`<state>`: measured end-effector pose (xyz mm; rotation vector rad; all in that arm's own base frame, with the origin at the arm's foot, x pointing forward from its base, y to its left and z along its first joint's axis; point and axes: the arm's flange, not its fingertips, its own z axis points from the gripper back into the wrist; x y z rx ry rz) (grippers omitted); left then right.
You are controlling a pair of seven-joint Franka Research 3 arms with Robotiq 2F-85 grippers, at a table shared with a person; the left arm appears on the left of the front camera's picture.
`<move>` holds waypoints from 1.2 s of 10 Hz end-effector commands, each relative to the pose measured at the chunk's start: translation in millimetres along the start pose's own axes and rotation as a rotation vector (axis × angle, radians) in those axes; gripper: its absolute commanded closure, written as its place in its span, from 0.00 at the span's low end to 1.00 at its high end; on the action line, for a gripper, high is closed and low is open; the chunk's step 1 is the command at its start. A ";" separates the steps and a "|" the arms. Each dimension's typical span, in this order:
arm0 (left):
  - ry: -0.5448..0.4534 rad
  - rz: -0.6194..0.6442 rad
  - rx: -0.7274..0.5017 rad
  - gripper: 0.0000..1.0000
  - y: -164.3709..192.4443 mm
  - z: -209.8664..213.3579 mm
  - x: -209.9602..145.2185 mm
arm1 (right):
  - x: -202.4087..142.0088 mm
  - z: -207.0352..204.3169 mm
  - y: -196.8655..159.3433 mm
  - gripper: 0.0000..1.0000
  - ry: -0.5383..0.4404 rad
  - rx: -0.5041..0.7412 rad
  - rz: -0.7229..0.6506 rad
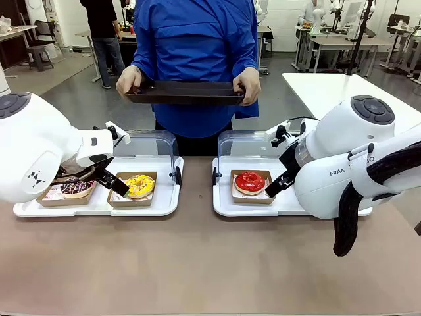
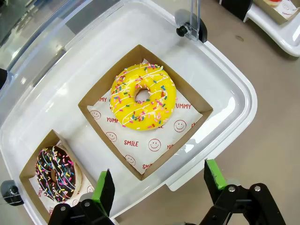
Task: Provide the desired donut to the person.
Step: Pick up and lift the Paper togo box containing the Donut pointed at by the person.
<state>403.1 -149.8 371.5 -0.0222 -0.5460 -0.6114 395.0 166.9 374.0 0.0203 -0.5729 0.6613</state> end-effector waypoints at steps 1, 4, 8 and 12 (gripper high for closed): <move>0.000 0.000 0.000 0.00 0.1 0.0 0.0 | 0.0 0.0 -0.1 0.00 0.000 0.000 0.000; -0.018 -0.001 -0.031 0.00 5.5 19.2 -6.3 | 2.9 23.8 -16.3 0.00 -0.010 0.053 0.008; 0.002 -0.090 -0.237 0.00 31.2 101.2 -97.1 | -38.0 120.7 -94.8 0.00 -0.069 0.325 0.199; -0.116 -0.150 -0.292 0.00 36.0 147.9 -164.6 | -84.5 171.2 -136.5 0.00 -0.216 0.334 0.234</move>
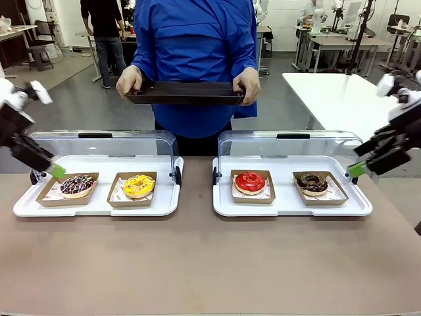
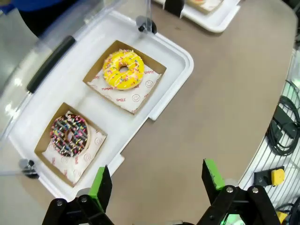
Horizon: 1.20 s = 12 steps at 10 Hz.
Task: Provide the desired donut to the person.
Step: Pick up and lift the Paper togo box containing the Donut pointed at by the person.
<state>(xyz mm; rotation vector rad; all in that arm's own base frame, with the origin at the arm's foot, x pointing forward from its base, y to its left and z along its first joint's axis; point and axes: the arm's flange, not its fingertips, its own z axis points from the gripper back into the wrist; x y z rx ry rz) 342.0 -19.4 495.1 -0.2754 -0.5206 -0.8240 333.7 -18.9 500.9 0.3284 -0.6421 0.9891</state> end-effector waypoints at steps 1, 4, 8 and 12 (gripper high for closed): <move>-0.096 -0.011 0.001 0.00 -63.7 -14.6 -119.0 | -6.2 3.7 -8.6 0.00 -0.056 -0.011 0.001; -0.235 0.009 0.043 0.00 -54.6 3.7 -135.5 | 0.8 9.1 -14.7 0.00 -0.114 -0.028 0.000; -0.385 0.005 0.133 0.00 -56.3 29.6 -137.0 | 7.0 26.4 -7.4 0.00 -0.231 -0.073 -0.007; -0.405 0.000 0.165 0.00 -55.1 40.7 -142.6 | 10.1 29.3 -4.2 0.00 -0.256 -0.081 0.007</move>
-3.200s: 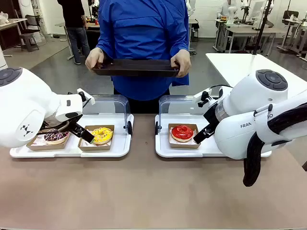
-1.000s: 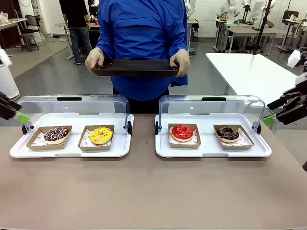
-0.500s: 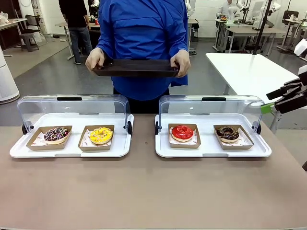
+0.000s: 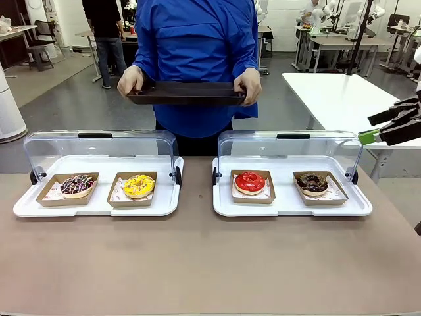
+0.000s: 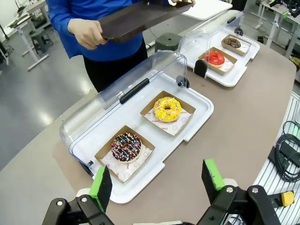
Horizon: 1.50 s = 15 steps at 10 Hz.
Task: Provide the desired donut to the person.
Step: Pick up and lift the Paper togo box containing the Donut pointed at by the person.
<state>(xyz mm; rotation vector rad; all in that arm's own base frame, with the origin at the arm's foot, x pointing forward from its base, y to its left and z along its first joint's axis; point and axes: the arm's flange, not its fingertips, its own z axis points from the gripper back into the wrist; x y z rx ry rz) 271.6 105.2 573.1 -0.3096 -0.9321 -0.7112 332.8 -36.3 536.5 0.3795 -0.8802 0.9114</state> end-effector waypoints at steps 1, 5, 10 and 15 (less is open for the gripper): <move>-0.029 -0.026 0.017 0.00 -91.6 -57.0 -100.3 | -1.9 -7.5 7.1 0.00 -0.022 0.006 0.029; -0.011 -0.006 0.001 0.00 2.8 2.9 -3.3 | 3.0 -2.0 2.5 0.00 0.006 0.002 0.011; -0.011 -0.006 0.001 0.00 2.8 2.9 -3.3 | 3.0 -2.0 2.5 0.00 0.006 0.002 0.011; -0.011 -0.006 0.001 0.00 2.8 2.9 -3.3 | 3.0 -2.0 2.5 0.00 0.006 0.002 0.011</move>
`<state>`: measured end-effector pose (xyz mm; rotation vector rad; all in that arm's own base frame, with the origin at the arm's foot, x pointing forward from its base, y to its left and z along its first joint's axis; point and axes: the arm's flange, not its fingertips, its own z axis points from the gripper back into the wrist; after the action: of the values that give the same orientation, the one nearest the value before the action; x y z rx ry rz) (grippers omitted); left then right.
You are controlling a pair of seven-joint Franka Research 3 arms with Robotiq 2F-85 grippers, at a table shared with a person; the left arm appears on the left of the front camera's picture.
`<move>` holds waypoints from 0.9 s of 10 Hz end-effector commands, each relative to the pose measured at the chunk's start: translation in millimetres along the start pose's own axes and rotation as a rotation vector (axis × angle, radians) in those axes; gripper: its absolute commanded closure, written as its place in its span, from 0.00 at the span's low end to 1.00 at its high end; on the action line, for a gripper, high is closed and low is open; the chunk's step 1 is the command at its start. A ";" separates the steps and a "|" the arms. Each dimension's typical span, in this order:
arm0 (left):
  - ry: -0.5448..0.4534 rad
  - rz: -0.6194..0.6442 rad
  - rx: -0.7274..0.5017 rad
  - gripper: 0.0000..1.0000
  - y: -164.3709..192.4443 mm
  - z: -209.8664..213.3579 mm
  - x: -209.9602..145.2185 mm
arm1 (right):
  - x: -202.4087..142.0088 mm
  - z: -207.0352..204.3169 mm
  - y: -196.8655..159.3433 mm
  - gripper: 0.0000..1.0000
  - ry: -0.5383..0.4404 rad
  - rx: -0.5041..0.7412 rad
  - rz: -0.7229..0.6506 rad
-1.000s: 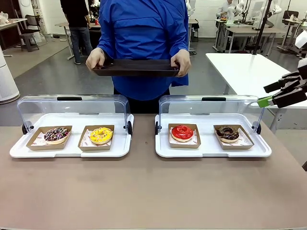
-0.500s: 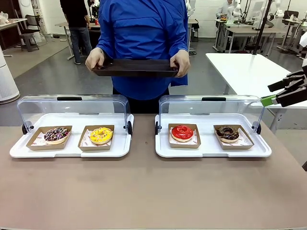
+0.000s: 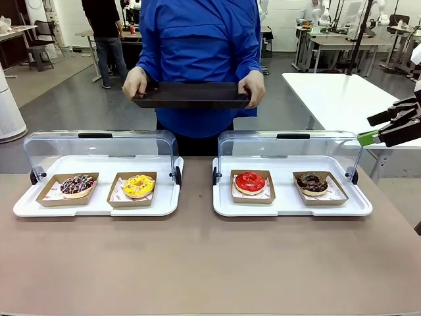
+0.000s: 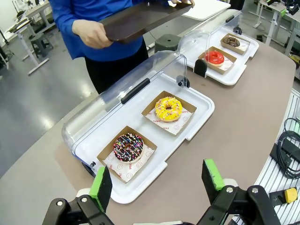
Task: Provide the desired donut to the person.
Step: Pick up and lift the Paper togo box containing the Donut pointed at by the person.
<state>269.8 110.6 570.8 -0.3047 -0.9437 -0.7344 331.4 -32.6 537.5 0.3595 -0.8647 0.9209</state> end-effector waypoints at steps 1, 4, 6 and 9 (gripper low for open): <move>-0.003 0.019 0.004 0.00 0.2 0.3 1.6 | 0.6 -1.0 -0.7 0.00 -0.017 0.007 0.001; -0.003 0.019 0.004 0.00 0.2 0.3 1.6 | 0.6 -1.0 -0.7 0.00 -0.017 0.007 0.001; -0.003 0.019 0.004 0.00 0.2 0.3 1.6 | 0.6 -1.0 -0.7 0.00 -0.017 0.007 0.001; -0.003 0.019 0.004 0.00 0.2 0.3 1.6 | 0.6 -1.0 -0.7 0.00 -0.017 0.007 0.001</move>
<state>269.8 110.6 570.8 -0.3049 -0.9437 -0.7343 331.4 -32.6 537.5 0.3595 -0.8647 0.9209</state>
